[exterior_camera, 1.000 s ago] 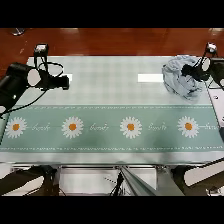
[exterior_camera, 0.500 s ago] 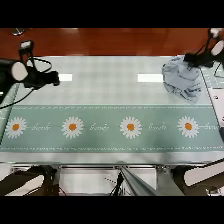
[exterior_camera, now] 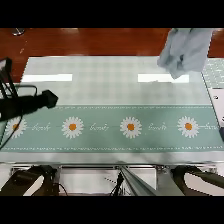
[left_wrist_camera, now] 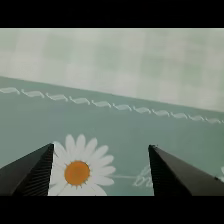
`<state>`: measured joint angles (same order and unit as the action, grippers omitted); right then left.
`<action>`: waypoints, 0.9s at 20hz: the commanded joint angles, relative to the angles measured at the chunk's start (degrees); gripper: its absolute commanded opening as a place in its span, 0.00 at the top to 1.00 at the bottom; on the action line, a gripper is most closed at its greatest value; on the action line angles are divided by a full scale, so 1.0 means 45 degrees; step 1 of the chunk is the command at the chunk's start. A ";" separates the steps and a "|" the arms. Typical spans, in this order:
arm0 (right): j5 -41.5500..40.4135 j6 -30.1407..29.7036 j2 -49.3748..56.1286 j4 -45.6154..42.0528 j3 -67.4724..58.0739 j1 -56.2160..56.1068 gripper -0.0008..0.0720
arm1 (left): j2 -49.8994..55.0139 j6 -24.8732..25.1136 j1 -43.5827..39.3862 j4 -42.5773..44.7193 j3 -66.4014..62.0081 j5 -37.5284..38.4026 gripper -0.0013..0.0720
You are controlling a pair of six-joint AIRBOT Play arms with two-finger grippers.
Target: Fold the shirts.
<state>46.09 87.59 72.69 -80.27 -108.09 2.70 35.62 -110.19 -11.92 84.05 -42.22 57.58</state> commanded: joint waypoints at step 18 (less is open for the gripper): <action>0.1826 -0.0534 -0.3011 0.3657 0.8796 -0.8087 0.96 | -0.1778 -0.0010 -0.1486 -0.1603 0.2001 -0.2594 0.02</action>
<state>62.85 82.02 58.89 -66.65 -80.68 -29.17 27.66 -110.26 -18.57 77.49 -33.23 46.37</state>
